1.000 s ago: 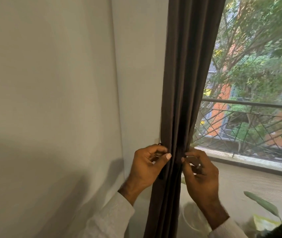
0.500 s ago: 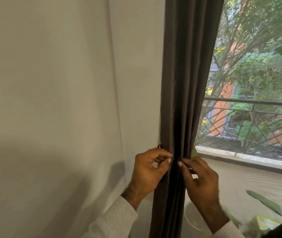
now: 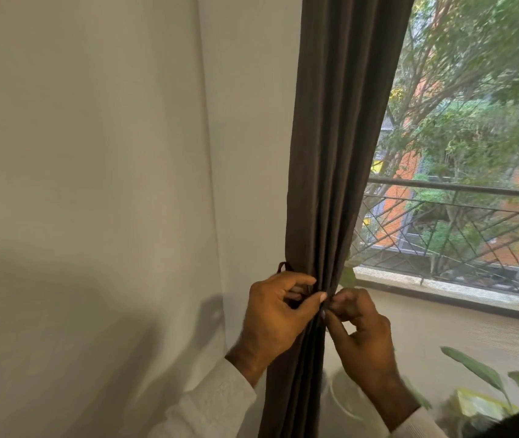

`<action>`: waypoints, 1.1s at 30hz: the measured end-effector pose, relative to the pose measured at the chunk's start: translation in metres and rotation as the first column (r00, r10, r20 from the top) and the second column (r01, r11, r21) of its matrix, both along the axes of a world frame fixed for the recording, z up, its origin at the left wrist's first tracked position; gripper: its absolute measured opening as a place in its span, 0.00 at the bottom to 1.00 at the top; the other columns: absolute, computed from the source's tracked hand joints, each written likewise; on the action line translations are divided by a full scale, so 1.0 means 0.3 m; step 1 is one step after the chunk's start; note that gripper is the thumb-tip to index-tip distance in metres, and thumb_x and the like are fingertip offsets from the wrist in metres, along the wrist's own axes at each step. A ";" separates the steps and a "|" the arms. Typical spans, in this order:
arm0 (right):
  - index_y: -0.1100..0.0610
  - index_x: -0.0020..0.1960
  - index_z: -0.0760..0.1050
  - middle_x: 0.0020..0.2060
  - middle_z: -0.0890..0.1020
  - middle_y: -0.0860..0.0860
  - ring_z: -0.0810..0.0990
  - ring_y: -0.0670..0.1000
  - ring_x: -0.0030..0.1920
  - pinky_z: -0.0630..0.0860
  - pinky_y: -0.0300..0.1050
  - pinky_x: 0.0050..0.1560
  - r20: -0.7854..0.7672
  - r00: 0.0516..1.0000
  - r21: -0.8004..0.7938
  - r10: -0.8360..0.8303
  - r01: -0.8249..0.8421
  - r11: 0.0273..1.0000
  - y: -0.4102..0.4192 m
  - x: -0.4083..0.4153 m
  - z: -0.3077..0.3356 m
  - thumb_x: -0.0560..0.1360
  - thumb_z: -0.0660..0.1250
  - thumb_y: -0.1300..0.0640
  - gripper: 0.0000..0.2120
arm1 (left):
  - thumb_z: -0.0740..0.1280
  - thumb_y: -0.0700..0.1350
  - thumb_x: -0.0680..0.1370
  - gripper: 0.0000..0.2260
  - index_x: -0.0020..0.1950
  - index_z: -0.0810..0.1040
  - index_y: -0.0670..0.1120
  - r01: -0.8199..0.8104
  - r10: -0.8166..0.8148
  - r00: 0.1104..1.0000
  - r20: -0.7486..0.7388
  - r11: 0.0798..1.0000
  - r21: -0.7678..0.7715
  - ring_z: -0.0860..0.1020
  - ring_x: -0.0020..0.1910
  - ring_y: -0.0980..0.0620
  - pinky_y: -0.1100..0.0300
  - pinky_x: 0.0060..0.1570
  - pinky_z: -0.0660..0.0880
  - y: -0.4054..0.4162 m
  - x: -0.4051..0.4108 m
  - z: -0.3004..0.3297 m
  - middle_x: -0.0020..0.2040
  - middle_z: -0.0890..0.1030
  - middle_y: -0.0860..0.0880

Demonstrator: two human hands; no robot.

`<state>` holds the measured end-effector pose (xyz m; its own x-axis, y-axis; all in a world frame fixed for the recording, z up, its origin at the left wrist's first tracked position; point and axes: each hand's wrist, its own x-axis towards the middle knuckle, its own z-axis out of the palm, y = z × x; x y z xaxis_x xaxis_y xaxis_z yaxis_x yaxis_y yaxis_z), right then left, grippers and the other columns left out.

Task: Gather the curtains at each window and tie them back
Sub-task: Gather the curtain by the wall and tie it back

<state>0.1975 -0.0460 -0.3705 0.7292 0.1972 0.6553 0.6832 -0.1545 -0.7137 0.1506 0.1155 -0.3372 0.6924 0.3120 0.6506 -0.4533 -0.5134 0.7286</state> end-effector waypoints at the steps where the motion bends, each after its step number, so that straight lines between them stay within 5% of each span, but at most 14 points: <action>1: 0.46 0.54 0.74 0.41 0.87 0.44 0.87 0.46 0.43 0.82 0.37 0.43 -0.037 0.999 0.025 0.011 -0.010 1.000 0.001 -0.002 0.001 0.74 0.77 0.70 0.23 | 0.82 0.43 0.74 0.12 0.57 0.88 0.47 -0.001 0.001 1.000 -0.003 1.000 0.000 0.86 0.46 0.62 0.69 0.49 0.82 -0.004 0.000 0.001 0.45 0.84 0.70; 9: 0.51 0.56 0.78 0.38 0.86 0.52 0.86 0.52 0.40 0.83 0.44 0.46 -0.209 0.975 0.154 0.079 -0.047 0.987 -0.008 0.032 -0.002 0.73 0.79 0.67 0.19 | 0.79 0.40 0.77 0.09 0.55 0.86 0.49 0.072 -0.073 0.996 -0.059 0.997 -0.030 0.86 0.45 0.58 0.65 0.49 0.83 0.016 0.004 0.010 0.45 0.86 0.59; 19: 0.52 0.51 0.86 0.44 0.88 0.46 0.87 0.48 0.45 0.82 0.40 0.47 -0.065 0.990 0.081 0.128 -0.122 0.989 0.013 -0.035 -0.027 0.75 0.76 0.60 0.06 | 0.77 0.38 0.79 0.12 0.54 0.78 0.52 0.110 -0.110 0.993 -0.033 0.994 -0.003 0.87 0.44 0.53 0.61 0.48 0.84 0.036 -0.055 0.024 0.44 0.86 0.54; 26: 0.54 0.45 0.86 0.39 0.87 0.50 0.87 0.49 0.41 0.83 0.49 0.46 -0.149 0.987 0.166 0.055 -0.030 0.986 0.006 -0.016 -0.043 0.74 0.78 0.63 0.05 | 0.76 0.36 0.78 0.05 0.49 0.85 0.46 0.090 -0.089 0.996 -0.031 0.996 0.022 0.86 0.42 0.53 0.62 0.48 0.83 0.048 -0.085 0.006 0.43 0.86 0.54; 33: 0.51 0.45 0.87 0.40 0.87 0.50 0.86 0.54 0.41 0.83 0.51 0.45 -0.131 0.972 0.114 0.195 -0.180 0.977 0.012 -0.035 -0.055 0.73 0.78 0.58 0.03 | 0.82 0.41 0.74 0.10 0.53 0.88 0.48 0.153 -0.172 0.979 -0.110 0.975 -0.164 0.88 0.43 0.52 0.59 0.48 0.85 0.012 -0.115 0.029 0.45 0.89 0.52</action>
